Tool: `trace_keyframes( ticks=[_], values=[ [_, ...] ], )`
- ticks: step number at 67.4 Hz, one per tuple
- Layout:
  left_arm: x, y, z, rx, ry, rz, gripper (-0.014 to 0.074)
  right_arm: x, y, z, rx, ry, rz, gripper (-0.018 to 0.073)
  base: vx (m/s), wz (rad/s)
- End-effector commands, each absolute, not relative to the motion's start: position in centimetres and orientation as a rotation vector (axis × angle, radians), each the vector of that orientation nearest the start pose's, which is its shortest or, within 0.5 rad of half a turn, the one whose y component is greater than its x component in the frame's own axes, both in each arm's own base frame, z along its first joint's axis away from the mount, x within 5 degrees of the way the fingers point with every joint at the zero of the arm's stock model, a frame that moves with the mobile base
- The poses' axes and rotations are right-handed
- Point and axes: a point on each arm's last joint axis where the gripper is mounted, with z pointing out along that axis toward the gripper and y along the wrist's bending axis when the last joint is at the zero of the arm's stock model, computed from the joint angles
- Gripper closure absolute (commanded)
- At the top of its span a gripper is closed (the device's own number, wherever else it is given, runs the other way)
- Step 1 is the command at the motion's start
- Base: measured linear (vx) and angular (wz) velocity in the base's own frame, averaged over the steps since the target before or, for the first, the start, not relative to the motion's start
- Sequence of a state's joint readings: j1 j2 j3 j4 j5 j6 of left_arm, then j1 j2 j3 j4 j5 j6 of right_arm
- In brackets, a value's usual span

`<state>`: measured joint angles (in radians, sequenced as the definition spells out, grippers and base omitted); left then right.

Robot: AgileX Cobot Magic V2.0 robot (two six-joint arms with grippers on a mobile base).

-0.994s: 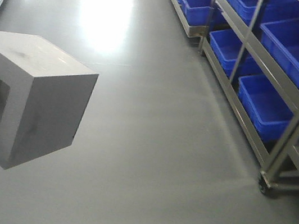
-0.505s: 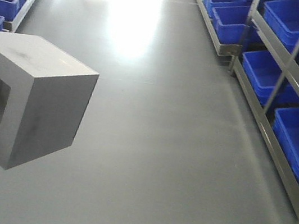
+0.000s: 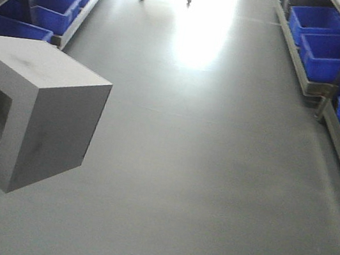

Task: Sort gray base to blue bin
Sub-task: 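Drive along the aisle of blue bins to the bin rack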

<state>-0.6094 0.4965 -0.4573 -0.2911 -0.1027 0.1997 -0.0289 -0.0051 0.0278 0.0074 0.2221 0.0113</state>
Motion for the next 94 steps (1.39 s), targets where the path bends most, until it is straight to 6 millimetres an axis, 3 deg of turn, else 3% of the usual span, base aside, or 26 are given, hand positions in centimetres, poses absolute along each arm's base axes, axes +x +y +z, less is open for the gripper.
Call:
trace_keyframes(
  ticks=[1,94],
  values=[
    [9.05,-5.71,35.76,0.287,1.292,-0.568,0.0603,5.81,-0.18,18.87,0.026,1.676,-0.024,0.0564,0.41,0.35],
    [9.05,-5.71,35.76,0.287,1.292,-0.568,0.0603,5.81,-0.18,18.87,0.026,1.676,-0.024,0.0564,0.42,0.04]
  ],
)
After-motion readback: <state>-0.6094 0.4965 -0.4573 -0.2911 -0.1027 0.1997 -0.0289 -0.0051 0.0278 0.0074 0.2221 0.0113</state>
